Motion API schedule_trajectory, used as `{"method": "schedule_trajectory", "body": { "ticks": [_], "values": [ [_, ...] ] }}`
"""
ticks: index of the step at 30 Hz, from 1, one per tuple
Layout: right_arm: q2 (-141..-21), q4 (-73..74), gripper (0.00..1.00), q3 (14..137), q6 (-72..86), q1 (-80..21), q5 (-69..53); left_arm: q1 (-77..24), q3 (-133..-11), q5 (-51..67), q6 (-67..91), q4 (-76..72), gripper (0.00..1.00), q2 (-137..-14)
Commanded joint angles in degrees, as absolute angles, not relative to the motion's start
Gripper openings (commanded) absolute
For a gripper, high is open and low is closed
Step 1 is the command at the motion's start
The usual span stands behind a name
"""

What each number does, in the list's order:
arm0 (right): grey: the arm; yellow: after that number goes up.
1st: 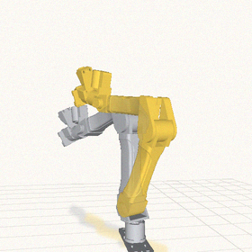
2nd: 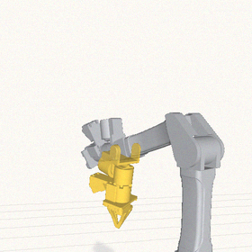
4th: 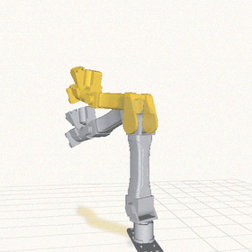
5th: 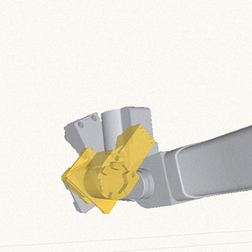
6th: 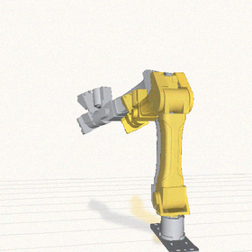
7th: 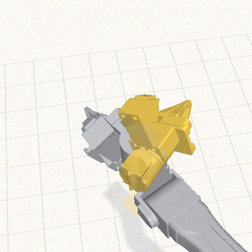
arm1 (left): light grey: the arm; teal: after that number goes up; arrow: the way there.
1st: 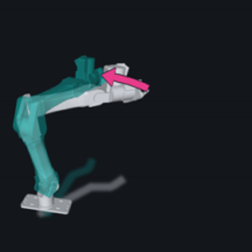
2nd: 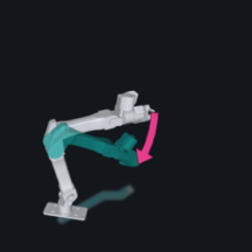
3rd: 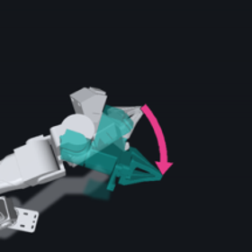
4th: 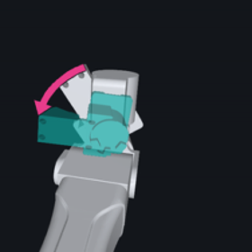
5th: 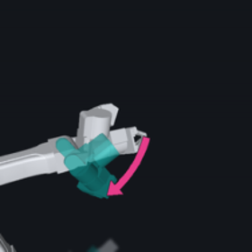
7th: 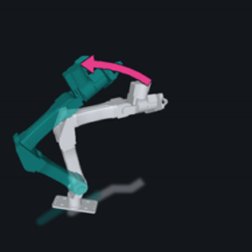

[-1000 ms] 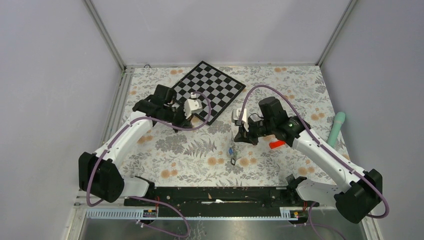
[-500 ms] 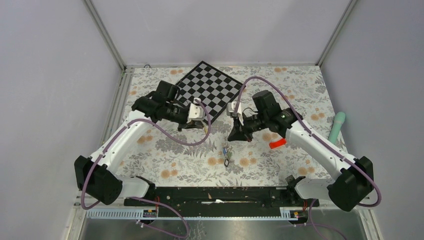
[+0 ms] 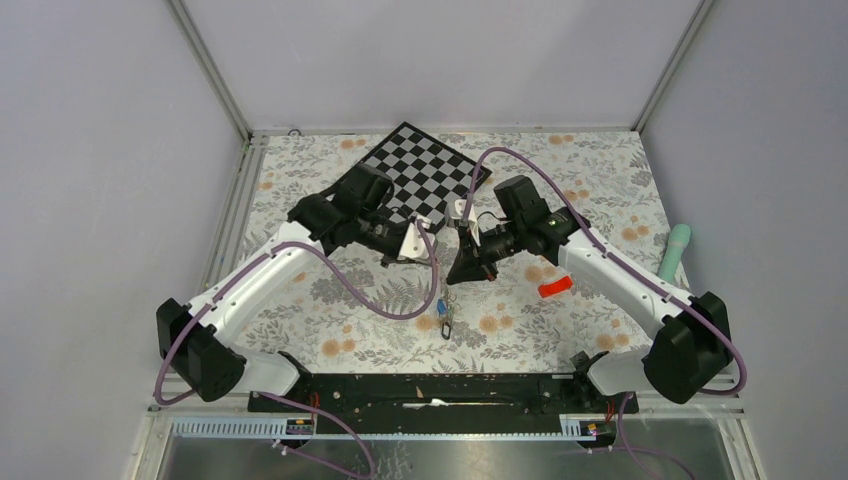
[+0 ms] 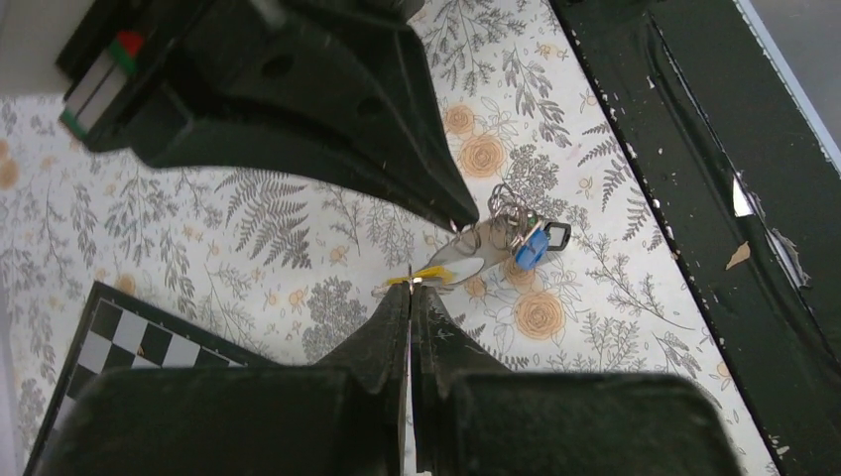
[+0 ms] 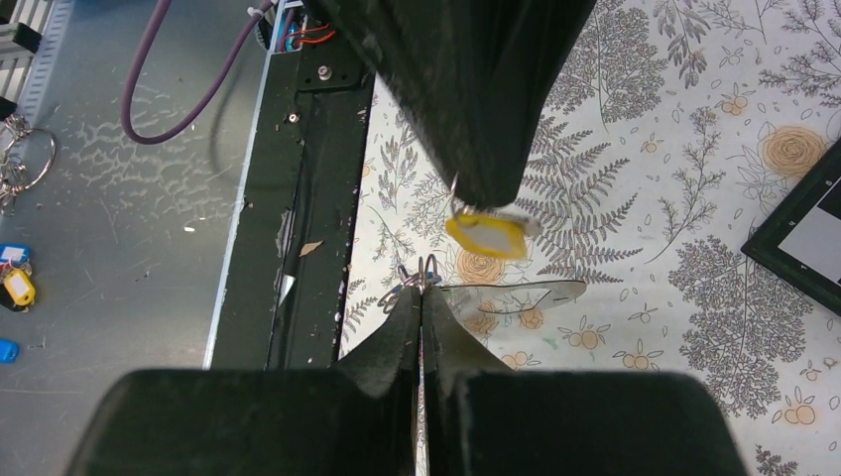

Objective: Put the keys on the keyring

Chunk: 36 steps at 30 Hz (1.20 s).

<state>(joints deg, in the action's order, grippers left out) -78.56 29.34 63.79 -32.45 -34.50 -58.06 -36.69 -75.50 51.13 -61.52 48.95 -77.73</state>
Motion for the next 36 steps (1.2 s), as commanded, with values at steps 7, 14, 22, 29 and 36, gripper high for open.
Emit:
{"method": "schedule_trajectory", "body": {
  "ticks": [7, 14, 22, 29, 36],
  "values": [
    [-78.7, 26.6, 0.0, 65.0, -34.0, -34.8, -62.7, -41.2, -75.1, 46.3, -60.9, 42.9, 0.0, -78.6],
    [-78.4, 26.8, 0.0, 64.8, -34.4, -34.9, -62.3, -42.2, -74.7, 44.1, -61.8, 43.2, 0.0, -79.0],
    [-77.4, 30.3, 0.0, 64.4, -38.8, -34.8, -58.1, -42.3, -74.3, 40.4, -63.7, 44.5, 0.0, -78.4],
    [-77.6, 32.4, 0.0, 64.7, -40.5, -35.0, -57.2, -42.4, -73.9, 37.5, -66.4, 47.3, 0.0, -77.8],
    [-79.4, 33.6, 0.0, 65.7, -41.2, -35.9, -57.9, -42.6, -73.7, 36.7, -68.7, 48.4, 0.0, -77.7]
  ]
}}
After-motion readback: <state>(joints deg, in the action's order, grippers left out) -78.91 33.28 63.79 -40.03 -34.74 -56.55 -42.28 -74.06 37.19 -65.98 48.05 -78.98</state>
